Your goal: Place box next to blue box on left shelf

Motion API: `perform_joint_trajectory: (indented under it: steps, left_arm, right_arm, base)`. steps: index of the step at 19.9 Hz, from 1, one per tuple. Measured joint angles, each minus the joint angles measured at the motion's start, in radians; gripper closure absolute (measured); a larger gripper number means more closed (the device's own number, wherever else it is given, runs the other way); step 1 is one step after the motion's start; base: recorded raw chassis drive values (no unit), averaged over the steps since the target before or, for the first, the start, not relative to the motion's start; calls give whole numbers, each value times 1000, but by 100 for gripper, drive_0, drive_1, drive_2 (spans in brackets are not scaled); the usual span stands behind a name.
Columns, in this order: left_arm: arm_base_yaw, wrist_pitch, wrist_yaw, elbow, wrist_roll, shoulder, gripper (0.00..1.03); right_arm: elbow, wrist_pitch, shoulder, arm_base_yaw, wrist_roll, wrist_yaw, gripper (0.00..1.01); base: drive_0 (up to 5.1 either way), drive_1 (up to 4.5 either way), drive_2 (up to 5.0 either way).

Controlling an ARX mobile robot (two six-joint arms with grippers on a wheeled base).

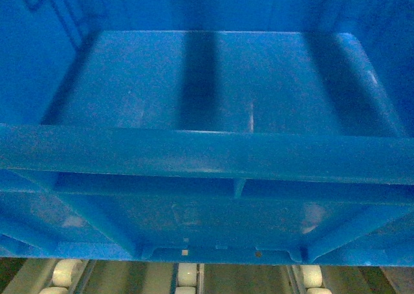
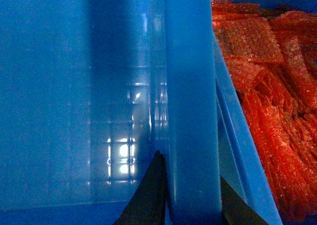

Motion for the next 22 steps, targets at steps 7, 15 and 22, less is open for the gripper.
perform_joint_trajectory:
  steps: [7,15,22]
  left_arm:
    - [0,0,0,0,0,0,90]
    - [0,0,0,0,0,0,90]
    - [0,0,0,0,0,0,90]
  right_arm:
    - [0,0,0,0,0,0,90]
    - [0,0,0,0,0,0,90]
    - [0,0,0,0,0,0,90]
  base:
    - [0,0,0]
    - [0,0,0]
    - [0,0,0]
